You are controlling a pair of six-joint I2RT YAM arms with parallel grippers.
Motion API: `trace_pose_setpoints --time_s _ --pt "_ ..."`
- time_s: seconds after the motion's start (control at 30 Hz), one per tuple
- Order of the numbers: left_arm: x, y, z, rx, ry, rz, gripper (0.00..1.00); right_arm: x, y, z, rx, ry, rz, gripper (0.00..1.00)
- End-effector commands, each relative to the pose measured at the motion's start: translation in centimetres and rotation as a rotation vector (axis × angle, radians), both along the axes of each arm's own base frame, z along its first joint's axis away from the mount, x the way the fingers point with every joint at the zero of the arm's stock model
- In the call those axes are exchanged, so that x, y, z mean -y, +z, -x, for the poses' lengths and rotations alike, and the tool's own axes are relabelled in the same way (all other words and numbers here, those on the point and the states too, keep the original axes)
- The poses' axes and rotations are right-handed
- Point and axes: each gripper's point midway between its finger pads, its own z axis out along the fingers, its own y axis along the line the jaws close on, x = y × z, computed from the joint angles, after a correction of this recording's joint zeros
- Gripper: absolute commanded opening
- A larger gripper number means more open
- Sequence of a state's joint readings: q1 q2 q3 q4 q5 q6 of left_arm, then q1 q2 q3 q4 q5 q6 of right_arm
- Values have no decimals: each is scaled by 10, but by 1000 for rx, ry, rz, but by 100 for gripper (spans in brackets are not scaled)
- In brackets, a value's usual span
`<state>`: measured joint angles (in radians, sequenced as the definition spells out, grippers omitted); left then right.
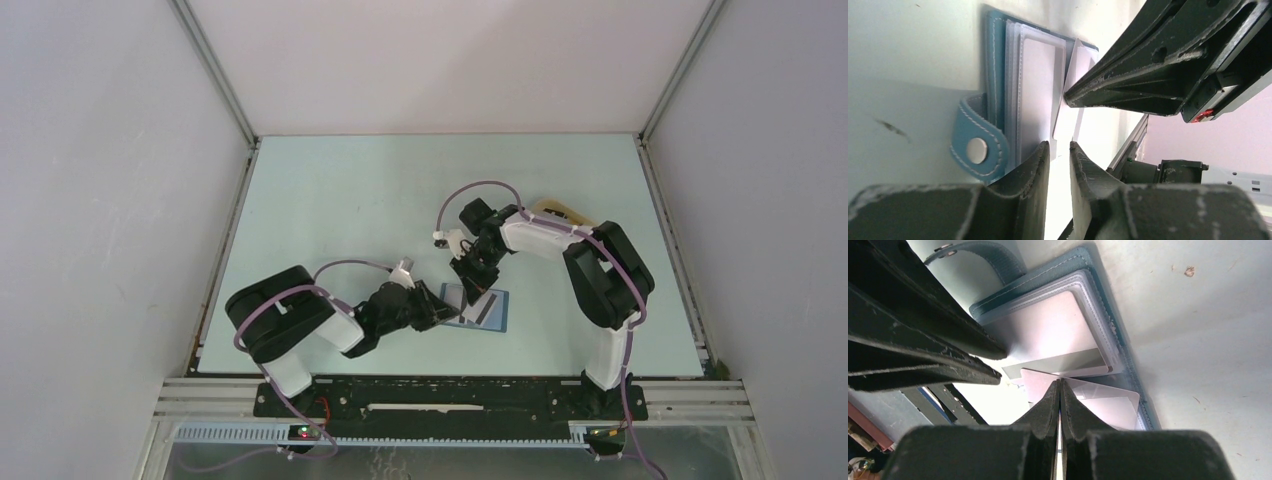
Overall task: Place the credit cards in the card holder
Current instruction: Insert the credit card into the card holder.
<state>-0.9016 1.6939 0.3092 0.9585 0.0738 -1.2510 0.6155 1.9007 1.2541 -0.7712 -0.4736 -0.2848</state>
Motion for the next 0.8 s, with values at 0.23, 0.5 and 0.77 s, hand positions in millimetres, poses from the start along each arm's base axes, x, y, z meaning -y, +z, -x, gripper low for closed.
trace_pose_setpoints --time_s 0.23,0.5,0.77 --pt "-29 -14 -12 48 45 -107 22 -30 31 -2 25 71 -154 9" --pt "-30 -22 -13 33 40 -120 18 -38 11 -2 25 80 -83 11" --pt "-31 -23 -13 32 39 -124 15 -27 -2 0 27 93 -10 10"
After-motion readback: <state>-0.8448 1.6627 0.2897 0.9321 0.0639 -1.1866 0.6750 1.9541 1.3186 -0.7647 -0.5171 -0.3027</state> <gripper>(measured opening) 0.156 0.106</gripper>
